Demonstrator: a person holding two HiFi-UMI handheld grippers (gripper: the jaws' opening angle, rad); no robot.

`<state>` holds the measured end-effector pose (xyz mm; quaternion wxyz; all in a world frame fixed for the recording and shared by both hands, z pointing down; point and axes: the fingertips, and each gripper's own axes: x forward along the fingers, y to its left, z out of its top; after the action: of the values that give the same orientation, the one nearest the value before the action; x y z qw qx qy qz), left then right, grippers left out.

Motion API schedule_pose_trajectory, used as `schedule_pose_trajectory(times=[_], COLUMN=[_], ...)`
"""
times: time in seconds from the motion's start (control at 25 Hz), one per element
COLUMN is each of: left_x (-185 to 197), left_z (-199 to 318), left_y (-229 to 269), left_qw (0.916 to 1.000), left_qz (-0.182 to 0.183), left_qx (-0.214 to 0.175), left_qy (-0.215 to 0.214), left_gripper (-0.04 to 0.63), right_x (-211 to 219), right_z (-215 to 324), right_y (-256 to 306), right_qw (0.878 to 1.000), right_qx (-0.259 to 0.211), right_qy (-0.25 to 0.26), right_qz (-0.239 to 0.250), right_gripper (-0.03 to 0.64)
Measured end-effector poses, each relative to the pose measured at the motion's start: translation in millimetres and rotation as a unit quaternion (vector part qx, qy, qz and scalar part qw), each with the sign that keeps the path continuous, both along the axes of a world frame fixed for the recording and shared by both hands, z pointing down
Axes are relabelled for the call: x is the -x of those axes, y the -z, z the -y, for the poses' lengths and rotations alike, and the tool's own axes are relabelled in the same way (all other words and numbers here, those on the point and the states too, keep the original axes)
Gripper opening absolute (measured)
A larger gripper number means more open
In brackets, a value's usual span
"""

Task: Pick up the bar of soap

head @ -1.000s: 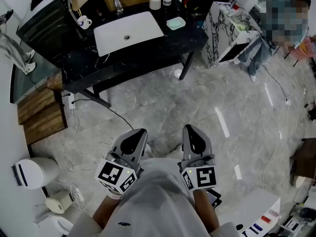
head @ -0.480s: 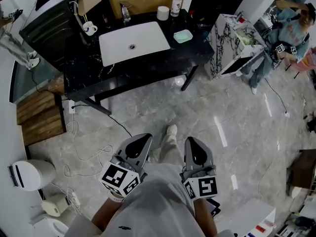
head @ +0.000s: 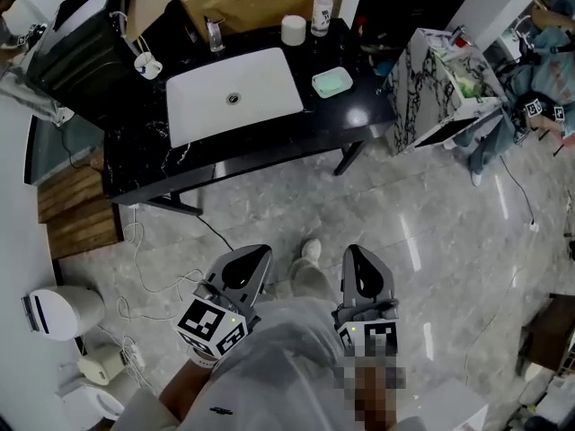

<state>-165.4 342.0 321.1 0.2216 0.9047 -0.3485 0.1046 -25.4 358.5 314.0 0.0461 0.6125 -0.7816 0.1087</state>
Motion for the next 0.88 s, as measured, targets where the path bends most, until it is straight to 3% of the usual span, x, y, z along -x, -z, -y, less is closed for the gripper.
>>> schedule_pose_trajectory(times=[0.48,0.88], left_x=[-114.5,-144.1], left_z=[100.7,136.2], left_y=[4.1,7.5], left_qw=[0.9995,0.9987], left_qz=[0.031,0.046], left_qx=[-0.002,0.001], left_qy=[0.0,0.023], left_gripper=[0.006,0.006], right_x=[-102.5,-137.7], right_z=[109.1,152.5], right_y=[-18.1,-29.3], right_qw=[0.999,0.997], right_qx=[0.005,0.018], right_qy=[0.025,0.044], right_qz=[0.043,0.058], right_gripper=[0.011,0.011])
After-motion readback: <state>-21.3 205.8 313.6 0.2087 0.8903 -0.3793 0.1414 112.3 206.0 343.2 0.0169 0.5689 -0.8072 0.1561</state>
